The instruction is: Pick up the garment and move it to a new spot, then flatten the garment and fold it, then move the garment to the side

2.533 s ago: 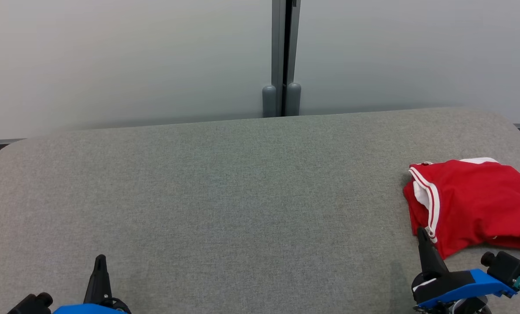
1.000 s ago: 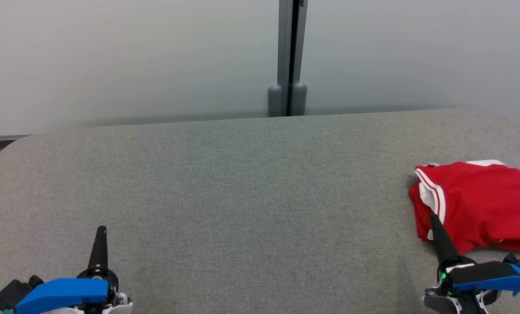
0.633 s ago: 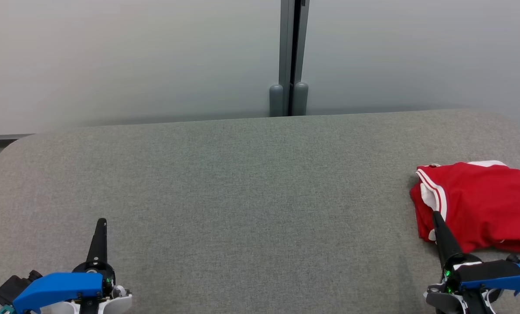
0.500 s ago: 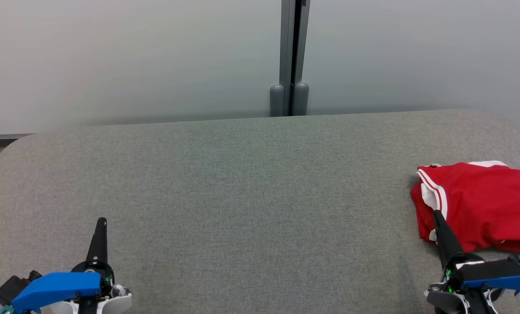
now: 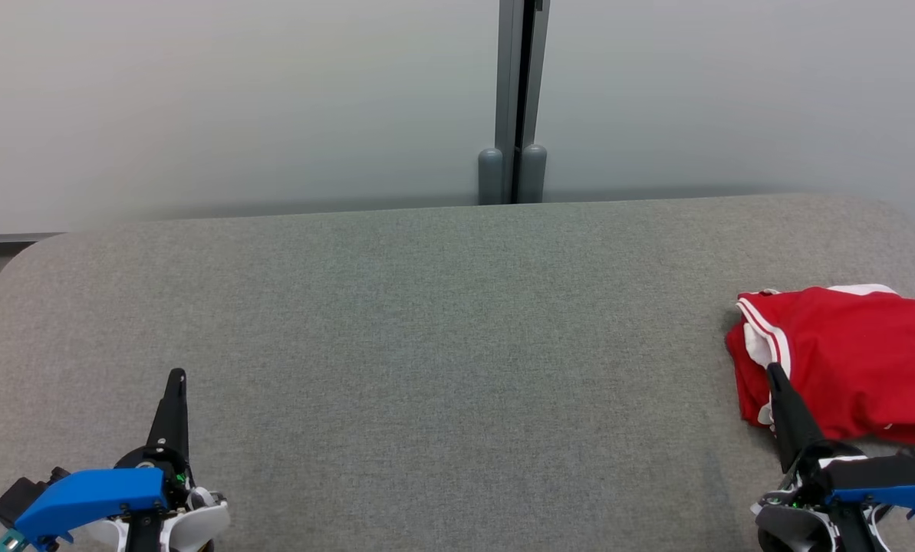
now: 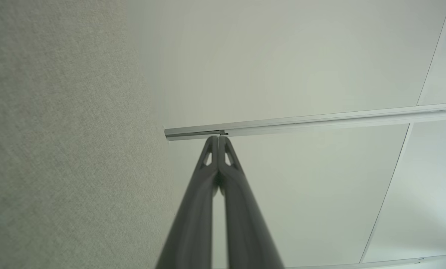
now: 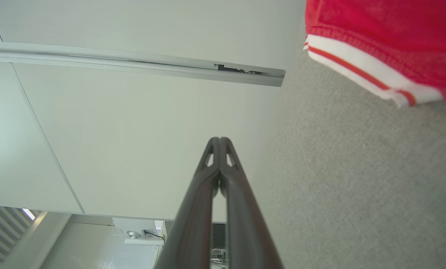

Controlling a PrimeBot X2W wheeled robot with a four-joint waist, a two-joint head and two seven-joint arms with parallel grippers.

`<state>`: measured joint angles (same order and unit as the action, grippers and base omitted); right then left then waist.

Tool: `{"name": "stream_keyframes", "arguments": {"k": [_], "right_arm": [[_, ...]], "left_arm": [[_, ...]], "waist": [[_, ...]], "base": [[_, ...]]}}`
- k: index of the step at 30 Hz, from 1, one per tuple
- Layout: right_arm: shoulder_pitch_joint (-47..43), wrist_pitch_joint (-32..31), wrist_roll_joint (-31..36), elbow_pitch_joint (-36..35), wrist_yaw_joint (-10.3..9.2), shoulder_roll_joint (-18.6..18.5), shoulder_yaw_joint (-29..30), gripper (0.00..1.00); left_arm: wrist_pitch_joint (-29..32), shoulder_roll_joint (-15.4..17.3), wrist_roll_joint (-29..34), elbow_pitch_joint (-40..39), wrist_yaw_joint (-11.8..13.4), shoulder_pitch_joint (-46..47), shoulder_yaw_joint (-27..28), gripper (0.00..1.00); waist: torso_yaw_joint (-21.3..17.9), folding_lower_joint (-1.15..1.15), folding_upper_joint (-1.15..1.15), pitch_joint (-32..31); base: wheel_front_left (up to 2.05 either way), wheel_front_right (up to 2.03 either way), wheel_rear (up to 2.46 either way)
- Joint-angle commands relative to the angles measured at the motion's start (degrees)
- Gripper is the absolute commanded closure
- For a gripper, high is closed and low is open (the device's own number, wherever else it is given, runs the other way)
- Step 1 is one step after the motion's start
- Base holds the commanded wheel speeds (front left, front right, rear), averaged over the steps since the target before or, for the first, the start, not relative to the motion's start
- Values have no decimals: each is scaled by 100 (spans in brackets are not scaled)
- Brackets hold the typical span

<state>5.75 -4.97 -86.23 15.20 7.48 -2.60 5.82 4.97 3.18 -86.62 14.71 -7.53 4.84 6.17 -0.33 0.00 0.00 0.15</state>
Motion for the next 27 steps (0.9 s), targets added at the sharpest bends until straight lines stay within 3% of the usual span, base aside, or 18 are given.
{"name": "stream_keyframes", "arguments": {"k": [1, 15, 27], "right_arm": [[75, -36, -113, -60, 2, -44, 24, 100], [79, -172, -643, -137, 2, -47, 82, 100], [79, -171, -630, -137, 2, -47, 80, 100]], "left_arm": [[39, -14, -86, -39, 7, 104, 7, 100], [177, -40, -597, -87, 8, 177, 47, 100], [182, -39, -586, -85, 8, 173, 45, 100]], "waist": [[2, 0, 0, 0], [32, 0, 0, 3], [33, 0, 0, 3]], "base": [[0, 0, 0], [0, 0, 0], [0, 0, 0]]}}
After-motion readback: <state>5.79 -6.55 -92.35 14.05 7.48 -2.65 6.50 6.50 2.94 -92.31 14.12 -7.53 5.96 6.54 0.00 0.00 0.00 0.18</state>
